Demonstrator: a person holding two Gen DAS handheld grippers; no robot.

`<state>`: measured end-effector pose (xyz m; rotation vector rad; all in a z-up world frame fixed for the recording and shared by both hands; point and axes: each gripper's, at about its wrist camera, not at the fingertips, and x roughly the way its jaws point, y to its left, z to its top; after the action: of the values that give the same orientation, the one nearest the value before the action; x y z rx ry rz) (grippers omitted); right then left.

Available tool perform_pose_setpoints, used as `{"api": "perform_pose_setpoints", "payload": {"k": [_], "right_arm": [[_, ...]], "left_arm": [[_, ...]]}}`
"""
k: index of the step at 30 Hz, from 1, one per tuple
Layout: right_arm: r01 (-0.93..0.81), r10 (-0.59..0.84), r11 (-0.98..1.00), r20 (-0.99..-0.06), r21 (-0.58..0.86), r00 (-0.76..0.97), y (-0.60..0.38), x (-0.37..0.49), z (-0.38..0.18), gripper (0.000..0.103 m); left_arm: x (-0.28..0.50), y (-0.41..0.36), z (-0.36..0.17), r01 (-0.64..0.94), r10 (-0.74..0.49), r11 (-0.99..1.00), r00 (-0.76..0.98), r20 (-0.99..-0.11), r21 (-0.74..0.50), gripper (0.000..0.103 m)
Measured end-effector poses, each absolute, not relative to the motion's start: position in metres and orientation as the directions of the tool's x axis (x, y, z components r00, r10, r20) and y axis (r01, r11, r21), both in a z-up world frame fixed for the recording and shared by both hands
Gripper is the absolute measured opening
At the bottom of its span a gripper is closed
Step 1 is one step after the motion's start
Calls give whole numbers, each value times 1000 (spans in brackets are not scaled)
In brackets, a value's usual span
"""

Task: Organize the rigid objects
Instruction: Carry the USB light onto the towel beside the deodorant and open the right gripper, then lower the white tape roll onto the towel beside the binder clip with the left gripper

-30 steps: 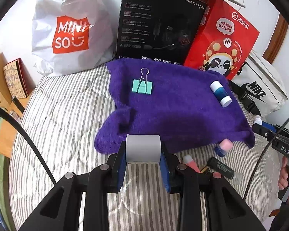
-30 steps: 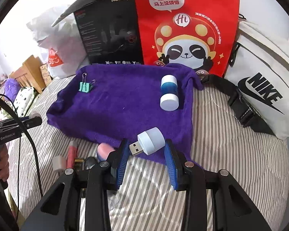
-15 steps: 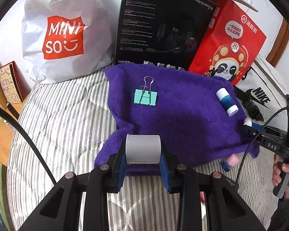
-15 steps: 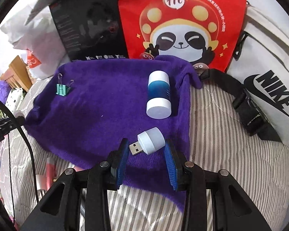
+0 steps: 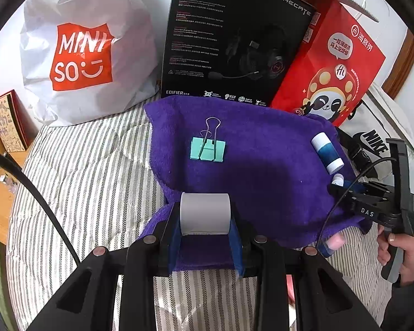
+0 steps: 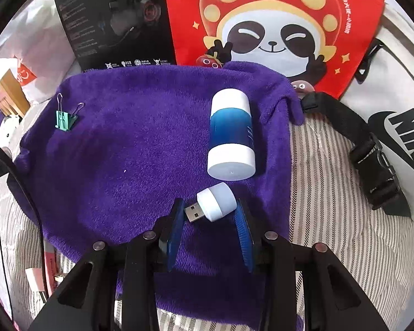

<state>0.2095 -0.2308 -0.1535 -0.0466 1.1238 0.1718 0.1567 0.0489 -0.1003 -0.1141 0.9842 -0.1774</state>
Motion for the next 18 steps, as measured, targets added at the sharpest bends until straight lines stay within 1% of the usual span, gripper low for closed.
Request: {"api": "perform_pose_setpoints", "payload": {"k": [6, 11, 12, 18], "right_arm": [[-176, 120, 983, -895, 47, 429, -229, 207, -154, 39], [-197, 127, 979, -897, 46, 423, -225, 201, -152, 55], [-193, 122, 980, -896, 42, 427, -225, 200, -150, 56], [-164, 155, 982, -875, 89, 458, -234, 179, -128, 56]], "left_arm": [[160, 46, -102, 102, -201, 980, 533, -822, -173, 29], [161, 46, -107, 102, -205, 979, 528, -824, -178, 29], [161, 46, -108, 101, -206, 978, 527, -824, -180, 29], [164, 45, -112, 103, -219, 975, 527, -821, -195, 29]]}}
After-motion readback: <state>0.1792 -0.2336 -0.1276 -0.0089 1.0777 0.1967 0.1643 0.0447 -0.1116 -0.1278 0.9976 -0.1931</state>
